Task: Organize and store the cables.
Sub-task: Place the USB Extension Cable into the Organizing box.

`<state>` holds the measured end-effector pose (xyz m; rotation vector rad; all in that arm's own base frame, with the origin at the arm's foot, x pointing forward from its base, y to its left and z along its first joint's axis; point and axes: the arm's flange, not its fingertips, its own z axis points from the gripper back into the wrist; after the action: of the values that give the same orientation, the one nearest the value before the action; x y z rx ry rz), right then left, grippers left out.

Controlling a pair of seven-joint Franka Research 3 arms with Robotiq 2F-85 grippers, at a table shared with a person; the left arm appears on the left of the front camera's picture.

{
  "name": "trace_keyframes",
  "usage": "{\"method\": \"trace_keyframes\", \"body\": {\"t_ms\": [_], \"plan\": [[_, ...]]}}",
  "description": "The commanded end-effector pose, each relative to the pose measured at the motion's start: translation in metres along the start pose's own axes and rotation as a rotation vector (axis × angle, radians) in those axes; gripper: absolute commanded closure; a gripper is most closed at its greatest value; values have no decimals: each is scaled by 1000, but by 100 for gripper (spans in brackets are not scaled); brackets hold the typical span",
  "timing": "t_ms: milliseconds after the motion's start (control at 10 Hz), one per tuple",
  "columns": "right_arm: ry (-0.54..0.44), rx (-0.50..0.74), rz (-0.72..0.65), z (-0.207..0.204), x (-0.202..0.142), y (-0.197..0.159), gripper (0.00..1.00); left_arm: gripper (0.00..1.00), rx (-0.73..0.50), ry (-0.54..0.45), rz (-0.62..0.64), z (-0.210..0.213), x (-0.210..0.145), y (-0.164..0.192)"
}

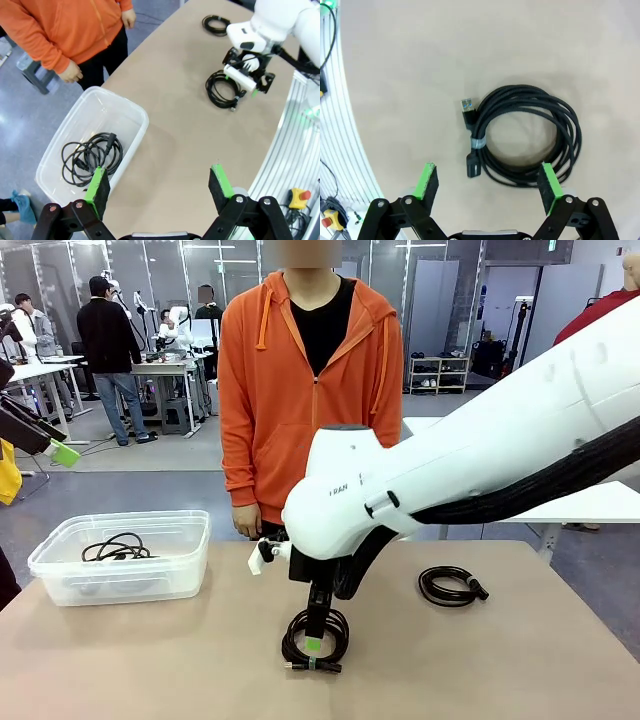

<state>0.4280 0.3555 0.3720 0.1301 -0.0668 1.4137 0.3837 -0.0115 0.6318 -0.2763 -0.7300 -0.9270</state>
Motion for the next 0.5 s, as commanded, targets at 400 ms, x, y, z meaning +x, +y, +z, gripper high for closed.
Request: {"method": "trace_keyframes", "body": {"t_ms": [400], "plan": [[-125,-47,-84,97,-83,5,0,0,-115,95,-353,-41,49,-32]]}}
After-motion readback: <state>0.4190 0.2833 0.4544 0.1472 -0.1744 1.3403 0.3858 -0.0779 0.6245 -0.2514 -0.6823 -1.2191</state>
